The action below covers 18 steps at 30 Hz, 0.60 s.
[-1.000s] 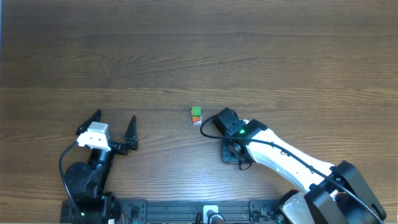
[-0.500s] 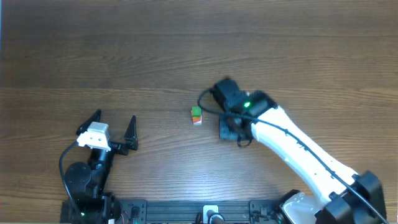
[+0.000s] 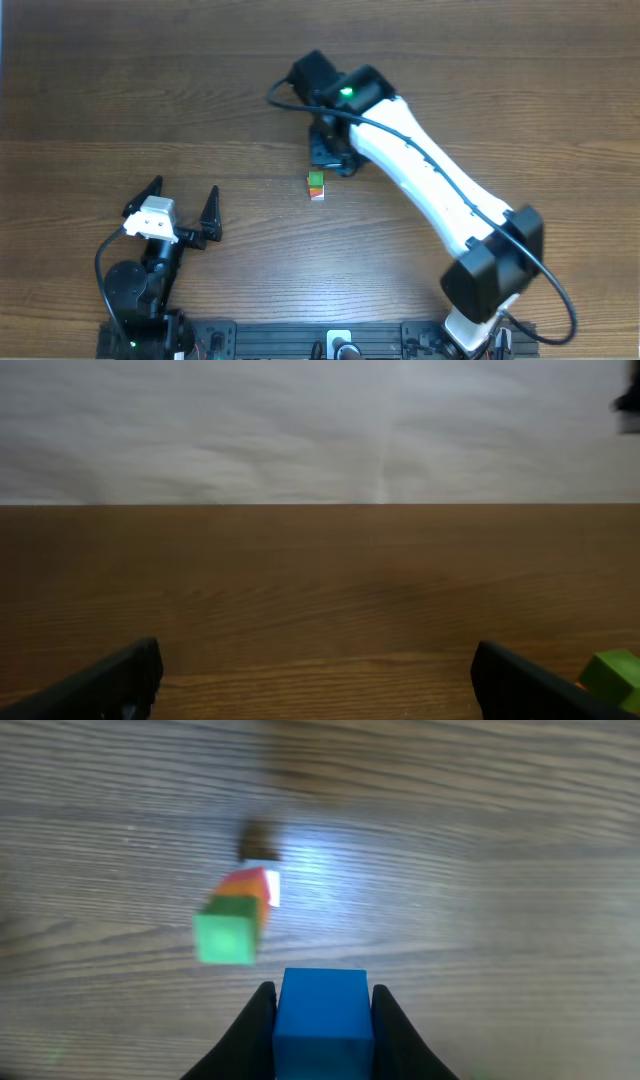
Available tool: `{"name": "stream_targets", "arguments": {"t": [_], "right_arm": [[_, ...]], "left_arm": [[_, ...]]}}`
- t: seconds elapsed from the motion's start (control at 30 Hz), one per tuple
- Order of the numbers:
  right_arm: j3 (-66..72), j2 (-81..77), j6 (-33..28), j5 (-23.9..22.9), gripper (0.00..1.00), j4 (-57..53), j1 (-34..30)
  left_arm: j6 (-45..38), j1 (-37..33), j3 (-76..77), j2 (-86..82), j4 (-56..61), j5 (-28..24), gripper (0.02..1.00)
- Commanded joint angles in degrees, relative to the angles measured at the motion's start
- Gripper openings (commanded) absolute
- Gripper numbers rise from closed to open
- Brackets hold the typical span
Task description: Stack Cubes
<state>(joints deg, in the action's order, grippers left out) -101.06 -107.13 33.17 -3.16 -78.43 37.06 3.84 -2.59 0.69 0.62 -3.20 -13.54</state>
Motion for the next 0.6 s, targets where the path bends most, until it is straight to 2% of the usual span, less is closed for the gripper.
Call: {"name": "stream_targets", "arguments": {"t": [0.03, 0.6], "right_arm": [[-3.1, -3.9, 1.1, 1.0, 0.012, 0.6, 2.0], [-3.1, -6.2, 2.1, 1.8, 0.012, 3.8, 5.1]], "left_arm": [[-1.0, 0.3, -0.3, -0.3, 0.1, -0.6, 0.998], [-1.0, 0.3, -0.3, -0.2, 0.1, -0.6, 1.0]]}}
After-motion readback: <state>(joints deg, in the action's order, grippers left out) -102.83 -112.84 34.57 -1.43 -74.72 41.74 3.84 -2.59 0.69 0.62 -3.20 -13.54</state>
